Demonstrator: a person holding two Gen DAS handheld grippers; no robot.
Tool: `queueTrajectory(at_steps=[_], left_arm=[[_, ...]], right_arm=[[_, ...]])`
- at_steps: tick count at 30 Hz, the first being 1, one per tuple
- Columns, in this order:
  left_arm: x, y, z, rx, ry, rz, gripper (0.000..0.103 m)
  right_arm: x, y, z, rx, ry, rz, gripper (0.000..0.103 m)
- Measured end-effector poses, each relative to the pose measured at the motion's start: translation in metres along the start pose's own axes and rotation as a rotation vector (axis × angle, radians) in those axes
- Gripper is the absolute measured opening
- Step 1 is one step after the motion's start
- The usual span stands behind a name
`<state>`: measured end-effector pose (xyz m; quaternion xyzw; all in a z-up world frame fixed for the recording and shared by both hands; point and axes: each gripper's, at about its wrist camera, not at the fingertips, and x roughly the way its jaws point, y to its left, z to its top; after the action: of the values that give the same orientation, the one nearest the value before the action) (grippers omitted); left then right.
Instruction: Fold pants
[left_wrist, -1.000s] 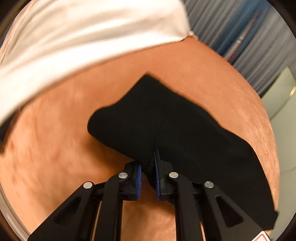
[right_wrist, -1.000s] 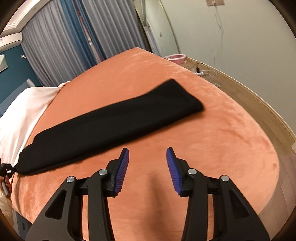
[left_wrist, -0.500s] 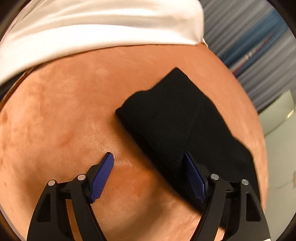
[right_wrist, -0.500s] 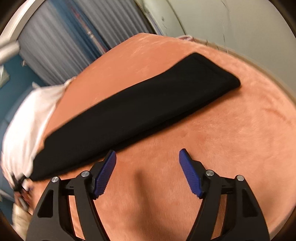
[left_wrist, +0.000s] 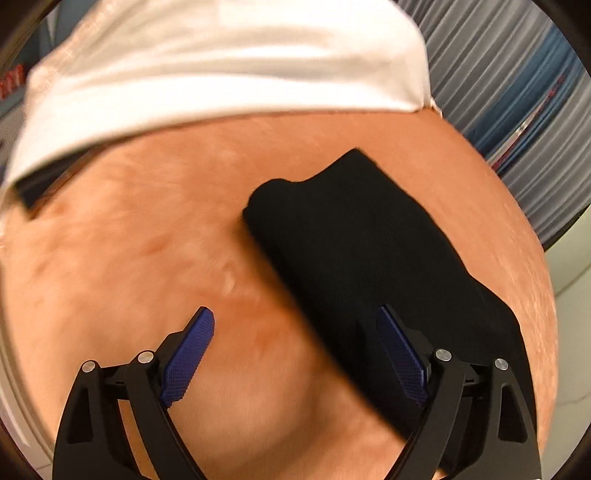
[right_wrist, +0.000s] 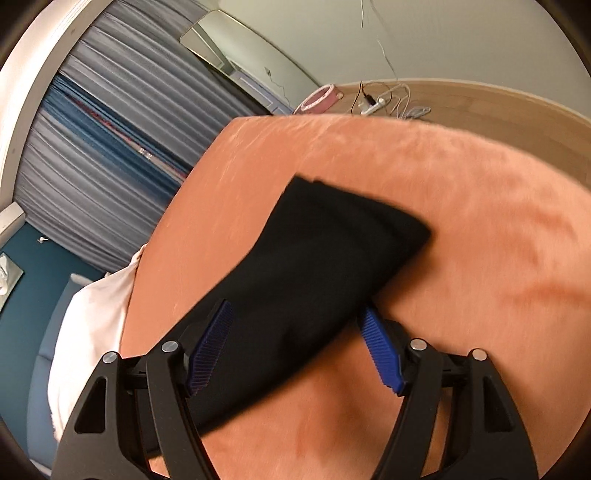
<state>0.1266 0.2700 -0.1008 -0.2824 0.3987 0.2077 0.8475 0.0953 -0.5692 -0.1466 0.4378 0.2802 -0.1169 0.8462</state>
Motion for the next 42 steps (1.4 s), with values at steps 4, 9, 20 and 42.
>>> queueTrajectory(at_steps=[4,9,20,42], left_arm=[[-0.049,-0.042,-0.035,0.215,-0.119,0.047,0.086],[-0.095,-0.124,-0.095,0.503,-0.215,0.005,0.087],[-0.101,-0.287,-0.232,0.942,-0.18,-0.141,0.088],[-0.093,-0.364,-0.303,1.053,-0.113,-0.195,0.088]], right_arm=[[0.008,-0.003,0.015,-0.05,-0.012,-0.106,0.049],[-0.026,-0.011,0.019,-0.122,-0.119,-0.245,0.062],[0.029,0.022,0.055,-0.504,0.06,-0.117,0.054],[0.006,0.005,0.086,-0.512,0.105,-0.059,0.039]])
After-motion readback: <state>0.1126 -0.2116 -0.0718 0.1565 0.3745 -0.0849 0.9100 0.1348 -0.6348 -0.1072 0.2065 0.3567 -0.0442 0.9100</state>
